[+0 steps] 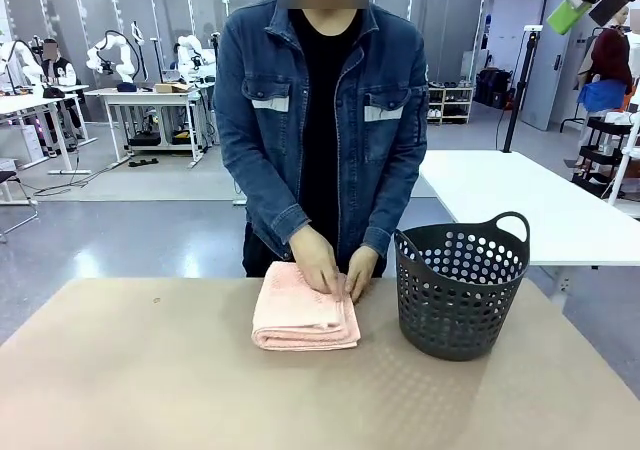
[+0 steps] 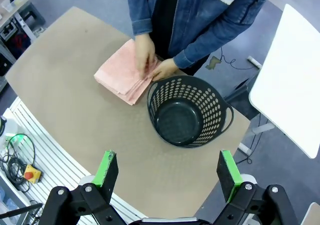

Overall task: Fold the towel.
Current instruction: Pick up the 100 cm Hotel Towel and place it on the left side of the table.

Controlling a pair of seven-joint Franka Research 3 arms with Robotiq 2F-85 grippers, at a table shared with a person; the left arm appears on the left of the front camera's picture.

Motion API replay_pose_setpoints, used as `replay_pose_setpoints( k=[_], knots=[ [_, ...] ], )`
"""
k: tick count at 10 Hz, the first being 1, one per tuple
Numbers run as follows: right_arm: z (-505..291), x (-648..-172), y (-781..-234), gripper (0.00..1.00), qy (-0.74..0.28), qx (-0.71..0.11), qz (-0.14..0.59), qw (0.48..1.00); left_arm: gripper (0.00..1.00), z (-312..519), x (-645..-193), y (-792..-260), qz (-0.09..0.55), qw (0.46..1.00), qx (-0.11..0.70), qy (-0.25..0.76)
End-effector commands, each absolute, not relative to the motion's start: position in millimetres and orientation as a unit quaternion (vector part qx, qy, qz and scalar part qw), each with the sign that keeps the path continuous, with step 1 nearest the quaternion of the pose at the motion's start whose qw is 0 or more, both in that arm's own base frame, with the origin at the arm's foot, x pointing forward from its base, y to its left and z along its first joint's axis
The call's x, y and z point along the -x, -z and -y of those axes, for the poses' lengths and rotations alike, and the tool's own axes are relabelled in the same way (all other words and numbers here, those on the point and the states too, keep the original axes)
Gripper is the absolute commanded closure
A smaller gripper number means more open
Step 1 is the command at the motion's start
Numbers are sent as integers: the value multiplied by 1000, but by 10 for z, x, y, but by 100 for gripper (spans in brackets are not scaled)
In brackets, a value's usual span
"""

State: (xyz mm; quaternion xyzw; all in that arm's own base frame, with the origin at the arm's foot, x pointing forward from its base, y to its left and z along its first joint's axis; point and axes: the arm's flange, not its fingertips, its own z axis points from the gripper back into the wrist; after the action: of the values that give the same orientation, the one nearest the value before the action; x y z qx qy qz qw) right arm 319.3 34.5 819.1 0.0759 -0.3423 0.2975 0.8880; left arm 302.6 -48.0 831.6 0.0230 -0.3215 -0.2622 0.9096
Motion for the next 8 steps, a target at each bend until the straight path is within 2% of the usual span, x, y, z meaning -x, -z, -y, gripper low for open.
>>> replay_pose_setpoints(
  k=[1,8],
  knots=[
    [-323,-3200,-8203,0,-302,-73,338,889,0,472,-3021,-8350,317,909,-27,268],
    [-323,-3200,-8203,0,-302,-73,338,889,0,472,-3021,-8350,317,909,-27,268]
  ],
)
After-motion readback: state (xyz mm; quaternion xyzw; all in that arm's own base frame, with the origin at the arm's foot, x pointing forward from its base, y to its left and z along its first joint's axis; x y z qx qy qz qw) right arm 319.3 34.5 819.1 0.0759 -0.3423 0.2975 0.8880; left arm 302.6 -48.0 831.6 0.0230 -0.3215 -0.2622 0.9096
